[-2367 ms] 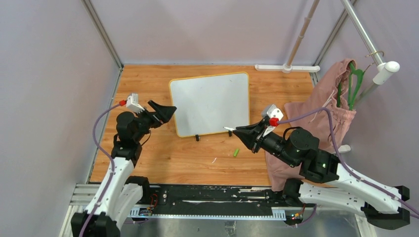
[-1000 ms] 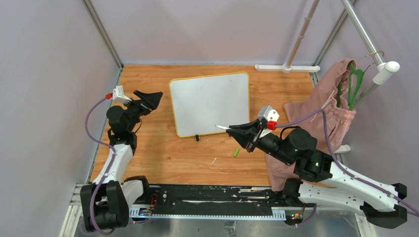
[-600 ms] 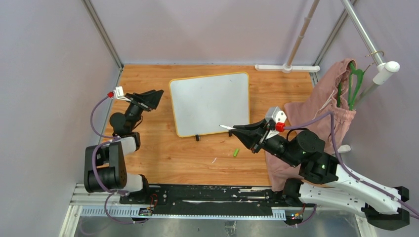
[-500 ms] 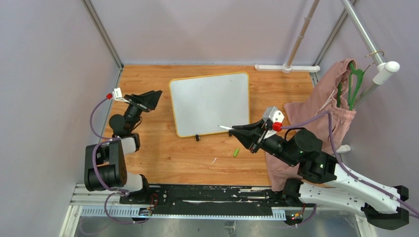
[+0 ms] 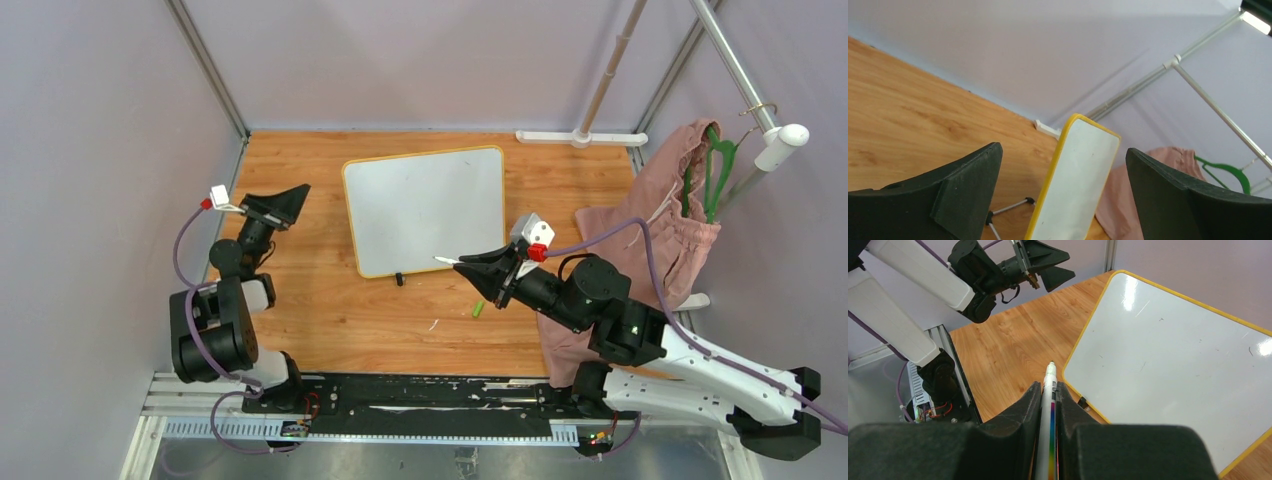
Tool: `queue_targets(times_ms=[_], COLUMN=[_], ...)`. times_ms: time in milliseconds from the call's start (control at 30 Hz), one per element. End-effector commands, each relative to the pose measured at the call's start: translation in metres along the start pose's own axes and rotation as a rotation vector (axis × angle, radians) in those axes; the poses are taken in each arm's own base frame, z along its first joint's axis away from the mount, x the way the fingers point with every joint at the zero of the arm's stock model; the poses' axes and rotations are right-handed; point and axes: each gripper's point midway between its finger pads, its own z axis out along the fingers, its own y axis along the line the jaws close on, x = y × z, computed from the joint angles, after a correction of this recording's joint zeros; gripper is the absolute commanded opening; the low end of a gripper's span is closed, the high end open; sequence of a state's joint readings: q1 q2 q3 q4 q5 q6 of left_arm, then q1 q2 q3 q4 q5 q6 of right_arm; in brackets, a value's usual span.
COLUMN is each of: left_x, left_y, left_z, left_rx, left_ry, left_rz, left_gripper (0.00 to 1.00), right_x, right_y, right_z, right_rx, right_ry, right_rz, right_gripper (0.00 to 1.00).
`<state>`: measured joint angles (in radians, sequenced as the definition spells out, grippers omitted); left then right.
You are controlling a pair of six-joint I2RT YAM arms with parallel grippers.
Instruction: Write a sentence on the whiteboard
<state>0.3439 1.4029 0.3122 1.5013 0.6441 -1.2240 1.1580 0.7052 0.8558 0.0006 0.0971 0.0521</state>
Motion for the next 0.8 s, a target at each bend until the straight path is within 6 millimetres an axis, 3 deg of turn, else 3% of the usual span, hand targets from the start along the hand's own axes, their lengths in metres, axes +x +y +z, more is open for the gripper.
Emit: queue_targets(times_ms=[0,233,467,633,767], left_x=[0.025,0.056,0.063,0.075,0.073], left_y=[-0.02,-0.009,0.014,0.017,0.011], left_z=[0.017,0.028,0.029,0.036,0.04], left_rx=[0.14,0.154,0.099,0.123,0.144], left_ry=[0.191,0.269,0.245,0.285,0.277], left_rz=[0.03,0.038,0.06,0.073,0.087], left_gripper=[1.0,1.0,1.0,0.88,0.81], right_x=[-0.026,-0.023,-0.019,-0.019,-0.019], right_y=[-0.001,0.0,0.001,0.0,0.001], right_z=[-0.001,0.005,0.01,0.014,0.018], right_rx=[0.011,0.01,0.009,0.015,0.014], right_ry=[-0.068,-0.06,-0.049,-0.045,-0.042], right_rz=[0.011,0.01,0.017,0.013,0.016], right_gripper=[0.0,0.0,0.0,0.0,0.0])
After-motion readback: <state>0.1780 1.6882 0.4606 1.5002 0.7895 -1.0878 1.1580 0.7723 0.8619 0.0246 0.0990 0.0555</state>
